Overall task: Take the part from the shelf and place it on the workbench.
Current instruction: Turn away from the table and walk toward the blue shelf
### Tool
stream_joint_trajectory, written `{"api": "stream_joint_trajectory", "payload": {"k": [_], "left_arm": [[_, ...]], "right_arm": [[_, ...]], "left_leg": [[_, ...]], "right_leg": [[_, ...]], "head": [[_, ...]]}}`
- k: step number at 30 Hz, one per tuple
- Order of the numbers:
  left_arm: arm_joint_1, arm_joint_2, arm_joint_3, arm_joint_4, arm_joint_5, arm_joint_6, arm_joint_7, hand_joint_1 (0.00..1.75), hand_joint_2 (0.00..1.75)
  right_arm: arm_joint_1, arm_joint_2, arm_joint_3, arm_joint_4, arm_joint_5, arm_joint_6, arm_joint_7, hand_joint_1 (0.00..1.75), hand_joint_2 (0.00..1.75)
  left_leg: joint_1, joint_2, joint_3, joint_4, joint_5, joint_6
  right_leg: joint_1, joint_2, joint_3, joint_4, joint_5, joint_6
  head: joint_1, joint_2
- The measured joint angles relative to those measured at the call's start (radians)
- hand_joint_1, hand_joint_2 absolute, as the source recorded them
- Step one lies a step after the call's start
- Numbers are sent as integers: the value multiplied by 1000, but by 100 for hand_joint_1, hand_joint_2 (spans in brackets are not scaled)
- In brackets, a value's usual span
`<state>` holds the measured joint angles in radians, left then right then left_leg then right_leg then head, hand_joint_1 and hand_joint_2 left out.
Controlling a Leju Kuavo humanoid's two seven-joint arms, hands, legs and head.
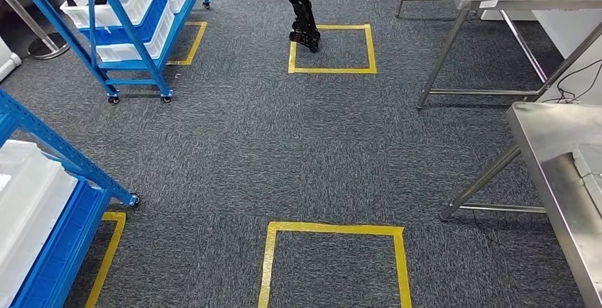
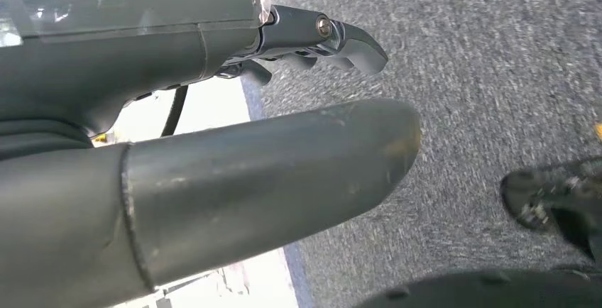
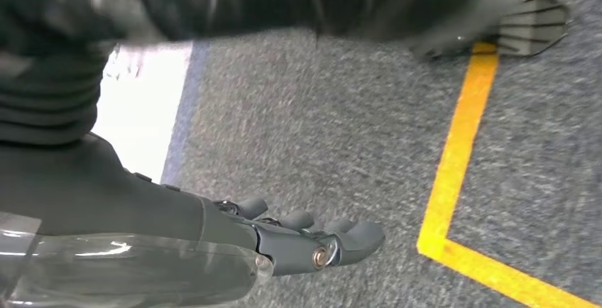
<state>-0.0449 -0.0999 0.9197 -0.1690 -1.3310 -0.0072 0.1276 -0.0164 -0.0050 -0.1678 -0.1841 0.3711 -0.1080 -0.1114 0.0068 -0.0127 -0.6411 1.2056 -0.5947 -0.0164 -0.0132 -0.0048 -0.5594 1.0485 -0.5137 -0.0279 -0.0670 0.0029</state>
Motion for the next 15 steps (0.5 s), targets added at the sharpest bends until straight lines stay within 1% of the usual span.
{"api": "stream_joint_trajectory", "payload": {"k": [1, 2, 3, 4, 5, 6, 7, 8, 10, 11, 13, 14, 15], "left_arm": [[-1, 0, 0, 0, 0, 0, 0, 0, 0], [-1, 0, 0, 0, 0, 0, 1, 0, 0], [0, 0, 1, 0, 1, 0, 2, 0, 0], [0, 0, 1, 0, 3, 0, 2, 0, 0], [0, 0, 2, 0, 4, 1, 3, 0, 0], [-1, 0, 2, 0, 6, 1, 4, 0, 0], [-2, 0, 3, 0, 7, 1, 4, 0, 0], [-4, -1, 5, 0, 8, 1, 5, 0, 0], [-5, -1, 10, 0, 10, 1, 8, 0, 0], [-4, -2, 13, 0, 10, 1, 9, 0, 0], [-3, -2, 18, 0, 11, 2, 11, 0, 0], [-3, -2, 19, 0, 12, 2, 11, 0, 0], [-4, -2, 20, 0, 13, 2, 12, 0, 0]], "right_arm": [[2, 0, 0, 0, 1, 2, 0, 0, 0], [3, 0, 0, 1, 2, 5, 0, 0, 0], [3, 0, 0, 1, 2, 8, 0, 0, 0], [2, 0, 0, 1, 3, 12, 0, 0, 0], [1, 0, 0, 1, 4, 15, 0, 0, 0], [1, 1, 0, 1, 4, 18, 0, 0, 0], [0, 2, 0, 1, 4, 19, 0, 0, 0], [0, 3, 0, 1, 4, 20, 0, 0, 0], [0, 3, 0, 1, 5, 20, 0, 0, 0], [0, 4, 0, 1, 5, 20, 0, 0, 0], [-1, 5, 0, 1, 5, 21, 0, 0, 0], [-2, 6, 0, 1, 5, 21, 0, 0, 0], [-3, 6, 0, 1, 6, 21, 0, 0, 0]], "left_leg": [[1, 4, -30, 61, -24, -2], [2, 6, -48, 98, -31, -2], [2, 6, -46, 96, -17, 0], [2, 7, -25, 54, 13, 4], [0, 9, 11, -17, 50, 10], [-4, 13, 47, -89, 77, 16], [-8, 17, 75, -145, 94, 22], [-12, 20, 91, -179, 102, 23], [-15, 20, 97, -193, 103, 18], [-17, 19, 97, -192, 104, 18], [-21, 17, 95, -190, 101, 31], [-21, 15, 98, -196, 103, 39], [-18, 14, 104, -208, 108, 45]], "right_leg": [[3, -5, -1, 0, -1, -1], [5, -9, -1, 1, -1, -2], [7, -13, 0, 1, -2, -3], [8, -15, 1, 1, -2, -3], [9, -16, 4, 1, -3, -3], [11, -18, 5, 1, -4, -2], [11, -20, 6, 0, -5, 1], [13, -21, 6, 0, -7, 3], [13, -23, 5, 1, -7, 6], [11, -24, 6, 0, -6, 9], [5, -25, 9, -8, -2, 21], [3, -25, 12, -12, -1, 28], [3, -22, 14, -10, -4, 32]], "head": [[0, 0], [0, 0], [0, 0], [0, 0], [0, 0], [0, 0], [0, 0], [0, 0], [0, 0], [0, 0], [0, 0], [0, 0], [1, 0]]}}
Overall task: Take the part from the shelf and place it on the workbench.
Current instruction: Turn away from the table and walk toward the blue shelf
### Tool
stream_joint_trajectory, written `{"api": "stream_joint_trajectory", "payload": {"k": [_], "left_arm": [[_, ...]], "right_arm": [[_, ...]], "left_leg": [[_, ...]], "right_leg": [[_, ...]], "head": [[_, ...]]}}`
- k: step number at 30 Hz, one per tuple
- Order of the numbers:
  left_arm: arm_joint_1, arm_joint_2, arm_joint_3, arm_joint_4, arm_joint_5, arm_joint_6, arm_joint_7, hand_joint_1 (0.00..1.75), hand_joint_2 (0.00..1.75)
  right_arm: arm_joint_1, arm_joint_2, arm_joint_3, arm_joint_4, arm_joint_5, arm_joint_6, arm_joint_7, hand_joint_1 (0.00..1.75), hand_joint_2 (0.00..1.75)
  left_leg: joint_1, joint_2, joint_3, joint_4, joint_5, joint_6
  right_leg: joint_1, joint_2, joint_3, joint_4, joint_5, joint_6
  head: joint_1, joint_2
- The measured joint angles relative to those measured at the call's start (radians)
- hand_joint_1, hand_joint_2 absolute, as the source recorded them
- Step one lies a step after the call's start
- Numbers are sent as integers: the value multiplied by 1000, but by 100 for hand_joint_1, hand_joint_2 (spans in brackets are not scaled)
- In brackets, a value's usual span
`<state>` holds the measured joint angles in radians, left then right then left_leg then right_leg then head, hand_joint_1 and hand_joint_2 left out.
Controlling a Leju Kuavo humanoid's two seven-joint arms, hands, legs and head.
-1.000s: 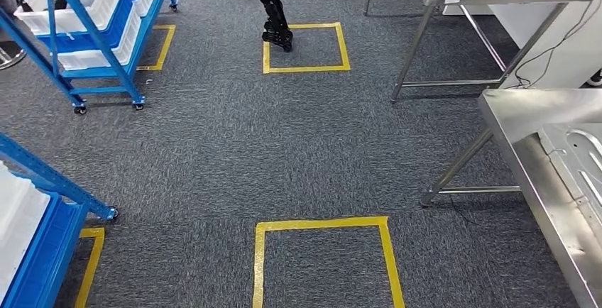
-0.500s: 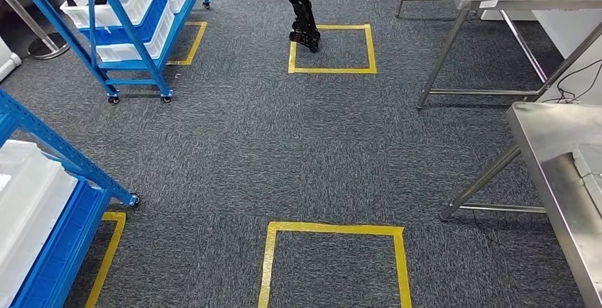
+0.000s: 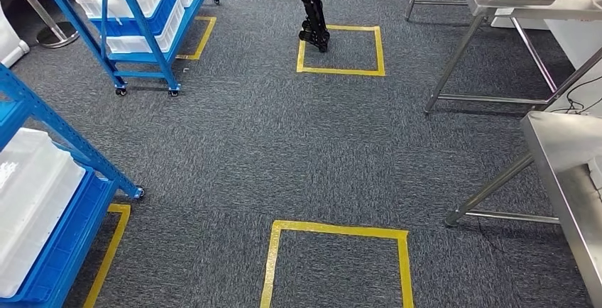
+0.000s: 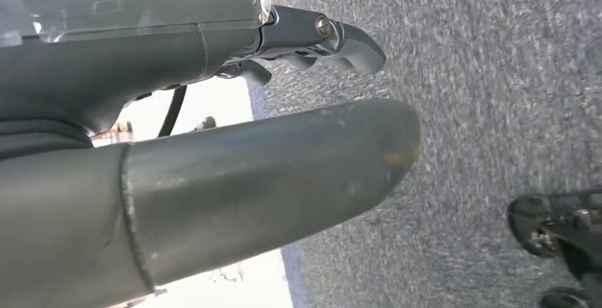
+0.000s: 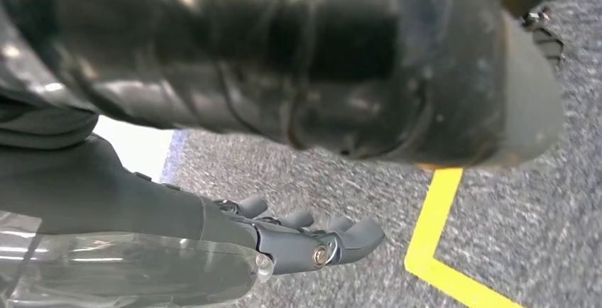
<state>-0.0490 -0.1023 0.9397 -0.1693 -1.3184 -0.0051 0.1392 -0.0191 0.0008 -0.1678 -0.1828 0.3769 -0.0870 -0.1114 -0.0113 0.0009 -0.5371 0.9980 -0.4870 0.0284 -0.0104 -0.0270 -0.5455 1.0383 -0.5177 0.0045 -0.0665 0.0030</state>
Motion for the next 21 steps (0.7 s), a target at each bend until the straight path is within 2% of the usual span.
{"api": "stream_joint_trajectory", "payload": {"k": [2, 4, 5, 6, 7, 8, 9, 10, 11, 12, 15, 17, 18, 20, 21], "left_arm": [[-2, -2, 1, 0, 3, 0, 0, 0, 0], [-2, -3, 2, 0, 5, 0, 0, 0, 0], [-3, -4, 3, 0, 6, 0, 1, 0, 0], [-3, -4, 4, 0, 7, 0, 1, 0, 0], [-2, -4, 5, 0, 8, 0, 2, 0, 0], [-2, -4, 6, 0, 8, 0, 3, 0, 0], [-2, -5, 6, 0, 8, 0, 3, 0, 0], [-3, -5, 6, 0, 8, 0, 4, 0, 0], [-3, -6, 6, 0, 8, 0, 4, 0, 0], [-4, -6, 6, 0, 8, 0, 5, 0, 0], [-6, -6, 7, -1, 8, 0, 6, 0, 0], [-6, -8, 7, -1, 8, 0, 6, 0, 0], [-6, -8, 7, -2, 8, 0, 6, 0, 0], [-5, -9, 7, -2, 9, 0, 6, 0, 0], [-4, -9, 8, -2, 9, 0, 7, 0, 0]], "right_arm": [[0, 0, 0, 0, 1, 0, 0, 0, 0], [1, 0, 0, 0, 2, 0, 0, 0, 0], [2, 0, 0, 0, 3, 0, 0, 0, 0], [2, 0, 0, 0, 4, 0, 0, 0, 0], [3, 0, 0, 0, 5, 0, 0, 0, 0], [3, 0, 0, 0, 7, 1, 0, 0, 0], [3, 0, 0, 0, 8, 1, 0, 0, 0], [3, 0, 0, 0, 10, 1, 0, 0, 0], [3, 0, 0, 1, 11, 1, 0, 0, 0], [2, 0, 0, 1, 12, 1, 0, 0, 0], [1, 0, 0, 2, 14, 1, 0, 0, 0], [1, 0, 0, 2, 14, 1, 0, 0, 0], [2, 1, 0, 2, 14, 1, 0, 0, 0], [3, 0, 0, 2, 15, 1, 0, 0, 0], [3, 0, 0, 2, 16, 1, 0, 0, 0]], "left_leg": [[5, -2, 13, -21, 9, 11], [5, -1, 14, -24, 10, 17], [5, -2, 14, -23, 8, 18], [5, -4, 15, -22, 6, 18], [6, -6, 17, -20, 4, 16], [7, -9, 20, -16, -1, 13], [8, -12, 22, -10, -7, 9], [7, -14, 23, -2, -15, 2], [7, -16, 22, 5, -22, -4], [6, -17, 20, 9, -27, -9], [6, -18, 22, 14, -36, -22], [9, -13, 4, 62, -64, -32], [11, -10, -24, 117, -90, -37], [15, -8, -101, 249, -136, -43], [16, -8, -131, 291, -139, -43]], "right_leg": [[-1, 12, -19, 49, -33, 7], [-2, 22, -81, 169, -94, 11], [-3, 23, -113, 227, -115, 14], [-4, 23, -132, 259, -117, 16], [-5, 23, -133, 254, -98, 18], [-7, 23, -114, 209, -62, 19], [-10, 24, -83, 142, -26, 19], [-10, 26, -54, 81, -1, 18], [-9, 28, -33, 37, 12, 14], [-7, 31, -24, 18, 11, 8], [-3, 30, -19, 14, 5, -11], [-6, 26, -10, 7, 3, -23], [-5, 24, -6, 5, 1, -28], [-2, 21, 0, 4, -6, -34], [-1, 21, 4, 4, -10, -35]], "head": [[0, 0], [0, 0], [0, 0], [0, 0], [0, 0], [0, 0], [0, 0], [0, 0], [0, 0], [0, 0], [0, 0], [0, 0], [0, 0], [0, 0], [0, 0]]}}
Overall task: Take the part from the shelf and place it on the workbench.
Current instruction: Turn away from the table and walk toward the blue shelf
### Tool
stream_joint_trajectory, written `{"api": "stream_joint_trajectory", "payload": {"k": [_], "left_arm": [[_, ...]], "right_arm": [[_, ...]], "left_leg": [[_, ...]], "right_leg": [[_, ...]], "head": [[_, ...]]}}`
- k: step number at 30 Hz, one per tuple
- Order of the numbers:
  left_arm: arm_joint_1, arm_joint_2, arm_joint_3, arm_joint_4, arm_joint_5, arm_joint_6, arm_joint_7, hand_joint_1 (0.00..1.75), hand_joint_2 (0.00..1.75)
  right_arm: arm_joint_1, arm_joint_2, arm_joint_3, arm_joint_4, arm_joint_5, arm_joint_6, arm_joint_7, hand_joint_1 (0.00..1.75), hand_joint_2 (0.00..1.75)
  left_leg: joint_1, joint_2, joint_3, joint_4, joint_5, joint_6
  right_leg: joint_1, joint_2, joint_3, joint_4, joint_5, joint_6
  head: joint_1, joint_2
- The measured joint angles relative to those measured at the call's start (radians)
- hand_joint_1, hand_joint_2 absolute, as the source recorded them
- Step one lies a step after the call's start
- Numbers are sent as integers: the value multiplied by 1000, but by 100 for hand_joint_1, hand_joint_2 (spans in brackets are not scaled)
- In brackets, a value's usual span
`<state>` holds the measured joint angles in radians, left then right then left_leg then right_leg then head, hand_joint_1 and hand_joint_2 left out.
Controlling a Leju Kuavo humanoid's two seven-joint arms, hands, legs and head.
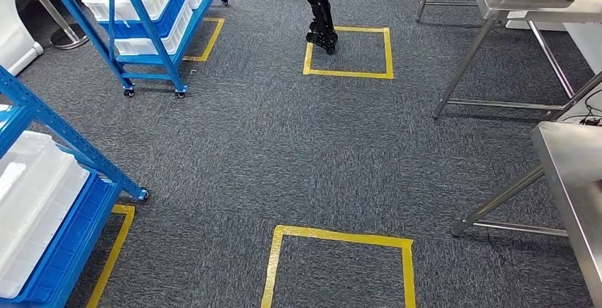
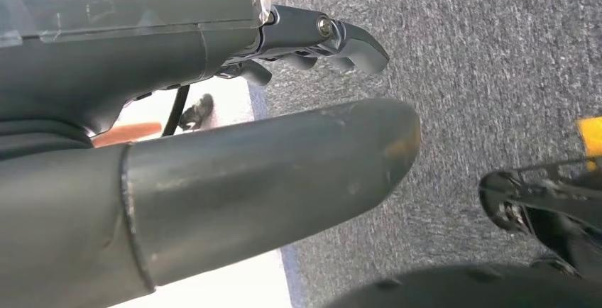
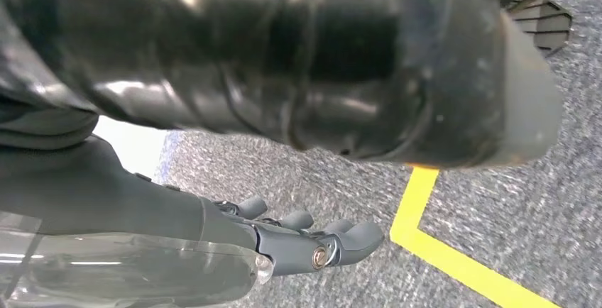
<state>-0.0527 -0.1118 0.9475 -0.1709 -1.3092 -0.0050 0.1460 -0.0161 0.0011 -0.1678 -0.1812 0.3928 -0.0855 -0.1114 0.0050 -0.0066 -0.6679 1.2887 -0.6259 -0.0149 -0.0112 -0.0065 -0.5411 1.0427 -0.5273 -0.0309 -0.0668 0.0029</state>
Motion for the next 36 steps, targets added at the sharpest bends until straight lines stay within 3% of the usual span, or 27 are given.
{"api": "stream_joint_trajectory", "payload": {"k": [1, 2, 3, 5, 8, 10, 12, 14, 15, 16, 17, 19, 21, 23, 26, 27, 30, 31, 32, 34, 36], "left_arm": [[1, 0, 1, 0, 0, 0, 0, 0, 0], [1, 0, 2, 0, 1, 0, 1, 0, 0], [1, 0, 4, 0, 1, 0, 1, 0, 0], [0, 0, 8, 0, 2, 0, 1, 0, 0], [-1, 0, 13, 0, 2, 2, 1, 0, 0], [0, 0, 15, 0, 2, 3, 2, 0, 0], [1, 0, 16, 0, 2, 3, 2, 0, 0], [-1, 0, 16, 0, 3, 3, 2, 0, 0], [-2, 0, 16, 0, 3, 3, 2, 0, 0], [-2, 0, 17, 0, 4, 2, 2, 0, 0], [-1, 0, 17, 0, 4, 2, 2, 0, 0], [1, -1, 17, 0, 5, 1, 3, 0, 0], [0, -1, 18, 0, 6, 0, 3, 0, 0], [-3, -1, 19, 0, 6, -1, 3, 0, 0], [-5, -2, 19, -1, 6, 0, 3, 0, 0], [-5, -2, 20, -1, 7, 0, 3, 0, 0], [-3, -3, 20, -1, 7, 0, 3, 0, 0], [-3, -3, 21, -1, 6, 0, 2, 0, 0], [-2, -3, 21, -1, 7, 0, 2, 0, 0], [-2, -3, 22, -1, 8, -2, 0, 0, 0], [-2, -3, 23, -1, 11, -3, 0, 0, 0]], "right_arm": [[0, 0, 0, 0, 1, 1, 0, 0, 0], [0, 0, 0, 0, 2, 3, 0, 0, 0], [-1, 0, 0, 0, 3, 5, 0, 0, 0], [-1, 2, 0, 0, 4, 9, -1, 0, 0], [-2, 4, 0, 1, 4, 11, -1, 0, 0], [-5, 4, 0, 1, 4, 10, -2, 0, 0], [-5, 3, 0, 1, 4, 9, -3, 0, 0], [-4, 4, 0, 1, 5, 10, -3, 0, 0], [-4, 4, 1, 1, 7, 11, -3, 0, 0], [-3, 4, 1, 1, 9, 11, -4, 0, 0], [-3, 4, 1, 1, 10, 12, -4, 0, 0], [0, 2, 1, 1, 13, 12, -5, 0, 0], [1, 2, 1, 3, 14, 13, -6, 0, 0], [0, 2, 1, 5, 15, 14, -7, 0, 0], [-1, 3, 1, 5, 18, 15, -8, 0, 0], [-1, 4, 1, 5, 18, 15, -8, 0, 0], [0, 4, 2, 5, 19, 16, -8, 0, 0], [0, 4, 2, 5, 19, 16, -8, 0, 0], [0, 4, 2, 5, 20, 17, -9, 0, 0], [-1, 5, 2, 5, 25, 22, -12, 0, 0], [-2, 8, 4, 5, 32, 28, -15, 0, 0]], "left_leg": [[0, 0, -12, 4, 18, 1], [-1, 0, -6, -30, 55, 5], [-2, 1, 16, -93, 102, 11], [-9, 3, 65, -208, 157, 24], [-18, 3, 88, -259, 156, 39], [-13, 2, 104, -283, 159, 47], [-7, 3, 125, -307, 162, 57], [-9, 4, 135, -310, 154, 64], [-10, 3, 141, -310, 148, 65], [-10, 2, 149, -309, 141, 64], [-10, 0, 158, -308, 133, 62], [-9, -2, 177, -301, 113, 53], [-11, -4, 181, -290, 95, 41], [-12, -3, 179, -286, 86, 31], [-7, -1, 173, -257, 63, 15], [-5, 0, 152, -212, 42, 10], [3, 1, 33, -18, -19, -2], [4, 1, 6, 9, -11, -3], [5, 1, -1, -4, 18, -3], [6, 2, 32, -120, 112, 2], [-1, 5, 69, -220, 161, 12]], "right_leg": [[1, 0, 6, 0, -5, 0], [1, 1, 14, 0, -10, 0], [1, 1, 24, -1, -17, 2], [2, 1, 38, -3, -28, 7], [0, 1, 42, -13, -33, 24], [0, 0, 47, -9, -42, 33], [0, 3, 13, 64, -80, 38], [-2, 6, -68, 196, -128, 42], [-4, 7, -104, 244, -133, 45], [-6, 6, -124, 259, -117, 48], [-8, 6, -125, 235, -80, 50], [-11, 7, -87, 117, 9, 51], [-9, 8, -55, 32, 44, 45], [-3, 10, -51, 18, 34, 35], [-6, 8, -36, 6, 28, 18], [-8, 6, -28, 1, 26, 12], [-6, 3, -10, -2, 13, 5], [-5, 3, -4, -2, 7, 5], [-5, 4, 5, -2, 1, 6], [-5, 5, 26, -3, -13, 11], [-4, 4, 36, -4, -24, 19]], "head": [[0, 0], [0, 0], [0, 0], [0, 0], [0, 0], [0, 0], [1, 0], [2, 0], [2, 0], [2, 0], [2, 0], [2, 0], [1, 0], [1, 0], [1, 0], [1, 0], [1, 0], [1, 0], [1, 0], [1, 0], [1, 0]]}}
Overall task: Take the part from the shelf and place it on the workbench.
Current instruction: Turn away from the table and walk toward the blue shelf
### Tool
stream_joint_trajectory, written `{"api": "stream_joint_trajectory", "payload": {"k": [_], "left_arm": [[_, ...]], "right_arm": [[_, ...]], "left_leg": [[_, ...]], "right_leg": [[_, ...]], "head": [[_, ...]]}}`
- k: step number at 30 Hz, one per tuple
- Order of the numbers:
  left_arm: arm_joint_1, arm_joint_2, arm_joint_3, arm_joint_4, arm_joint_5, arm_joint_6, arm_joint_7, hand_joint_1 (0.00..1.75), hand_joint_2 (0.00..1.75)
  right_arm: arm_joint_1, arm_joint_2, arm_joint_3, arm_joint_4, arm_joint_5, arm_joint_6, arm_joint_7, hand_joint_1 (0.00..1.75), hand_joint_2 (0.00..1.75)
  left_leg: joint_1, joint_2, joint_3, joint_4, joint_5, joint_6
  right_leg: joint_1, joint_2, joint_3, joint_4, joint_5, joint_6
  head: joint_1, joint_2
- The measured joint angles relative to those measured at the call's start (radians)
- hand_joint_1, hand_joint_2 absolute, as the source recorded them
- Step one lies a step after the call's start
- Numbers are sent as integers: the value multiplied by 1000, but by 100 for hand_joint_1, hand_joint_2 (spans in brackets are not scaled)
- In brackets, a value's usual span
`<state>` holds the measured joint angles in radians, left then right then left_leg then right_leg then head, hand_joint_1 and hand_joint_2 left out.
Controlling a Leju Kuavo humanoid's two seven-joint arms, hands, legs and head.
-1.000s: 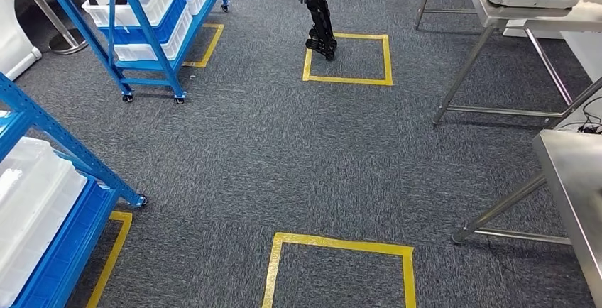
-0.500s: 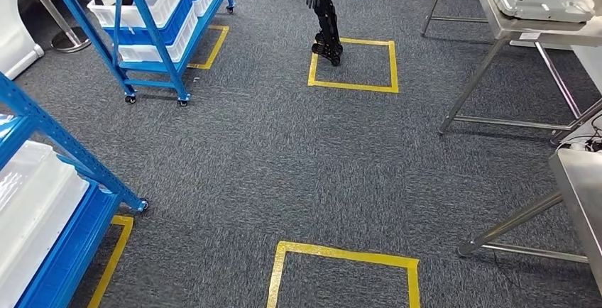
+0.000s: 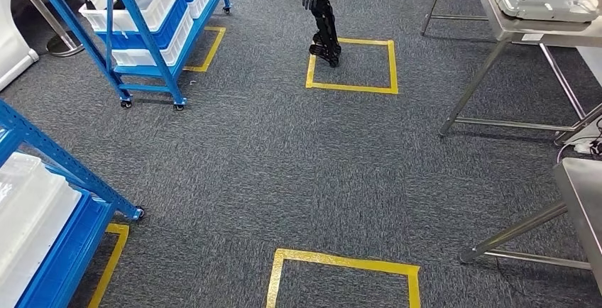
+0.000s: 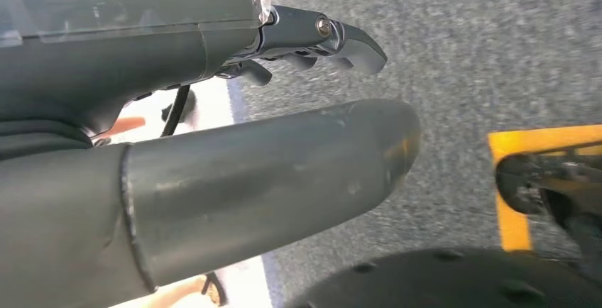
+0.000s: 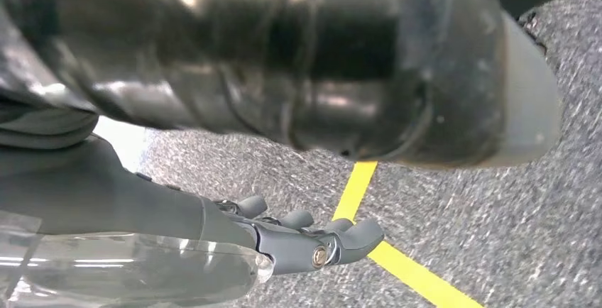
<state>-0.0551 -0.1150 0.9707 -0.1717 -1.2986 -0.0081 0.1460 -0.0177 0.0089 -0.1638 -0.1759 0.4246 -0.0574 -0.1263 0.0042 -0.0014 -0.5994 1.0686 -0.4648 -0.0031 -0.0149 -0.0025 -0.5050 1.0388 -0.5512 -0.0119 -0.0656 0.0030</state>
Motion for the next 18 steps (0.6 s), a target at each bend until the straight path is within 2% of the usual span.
{"api": "stream_joint_trajectory", "payload": {"k": [2, 4, 6, 7, 9, 10, 11, 12, 13, 15, 16, 17, 18], "left_arm": [[-1, 0, 1, 0, 2, -1, 0, 0, 0], [-2, 0, 2, 0, 5, -2, 0, 0, 0], [0, 1, 5, 0, 6, -2, 2, 0, 0], [0, 1, 7, 0, 7, -2, 2, 0, 0], [-1, 1, 10, 0, 6, -2, 3, 0, 0], [-2, 1, 12, 0, 6, -2, 3, 0, 0], [-2, 1, 14, 0, 6, -2, 4, 0, 0], [-2, 1, 15, 0, 6, -2, 6, 0, 0], [-2, 1, 16, 0, 6, -2, 8, 0, 0], [-3, 0, 17, 0, 5, -2, 12, 0, 0], [-3, 0, 17, 0, 4, -2, 13, 0, 0], [-4, 0, 18, 0, 3, -2, 14, 0, 0], [-3, 0, 18, 0, 2, -1, 16, 0, 0]], "right_arm": [[-1, 2, 3, 0, 5, 5, -2, 0, 0], [-3, 5, 5, 0, 11, 7, -3, 0, 0], [-4, 7, 7, 0, 20, 10, -3, 0, 0], [-4, 8, 7, 0, 23, 13, -3, 0, 0], [-4, 10, 9, 0, 28, 18, -3, 0, 0], [-4, 10, 11, 0, 29, 20, -3, 0, 0], [-4, 11, 12, 0, 32, 20, -3, 0, 0], [-3, 11, 15, 0, 33, 20, -3, 0, 0], [-3, 11, 17, 0, 35, 20, -3, 0, 0], [1, 10, 21, 0, 38, 22, -2, 0, 0], [1, 9, 22, 1, 39, 23, -2, 0, 0], [0, 9, 23, 1, 40, 23, -1, 0, 0], [-1, 9, 24, 1, 41, 24, -1, 0, 0]], "left_leg": [[-7, -1, 8, -24, -6, 10], [-6, -9, 16, -41, -5, 22], [-2, -16, 32, -61, -1, 36], [-1, -20, 38, -66, -1, 42], [-5, -30, 42, -68, -3, 50], [-7, -37, 43, -67, -5, 51], [-9, -46, 46, -66, -7, 51], [-10, -57, 50, -65, -10, 50], [-10, -68, 53, -62, -13, 48], [-11, -88, 52, -53, -20, 42], [-9, -97, 49, -50, -22, 37], [-7, -106, 45, -49, -22, 31], [-4, -118, 41, -50, -21, 25]], "right_leg": [[1, -4, -1, -4, -2, 10], [0, -11, 6, -9, -7, 22], [1, -10, -5, 32, -37, 27], [1, -6, -31, 85, -64, 27], [1, -2, -109, 218, -116, 27], [1, -1, -137, 259, -120, 27], [1, 0, -149, 265, -103, 27], [1, 3, -141, 232, -67, 25], [1, 14, -118, 170, -21, 22], [0, 63, -72, 54, 34, 16], [1, 82, -60, 22, 42, 14], [3, 91, -56, 11, 39, 12], [5, 81, -54, 6, 39, 11]], "head": [[0, 0], [0, 0], [1, 0], [1, 0], [1, 0], [1, 0], [1, 0], [1, 0], [1, 0], [1, 0], [1, 0], [1, 0], [1, 0]]}}
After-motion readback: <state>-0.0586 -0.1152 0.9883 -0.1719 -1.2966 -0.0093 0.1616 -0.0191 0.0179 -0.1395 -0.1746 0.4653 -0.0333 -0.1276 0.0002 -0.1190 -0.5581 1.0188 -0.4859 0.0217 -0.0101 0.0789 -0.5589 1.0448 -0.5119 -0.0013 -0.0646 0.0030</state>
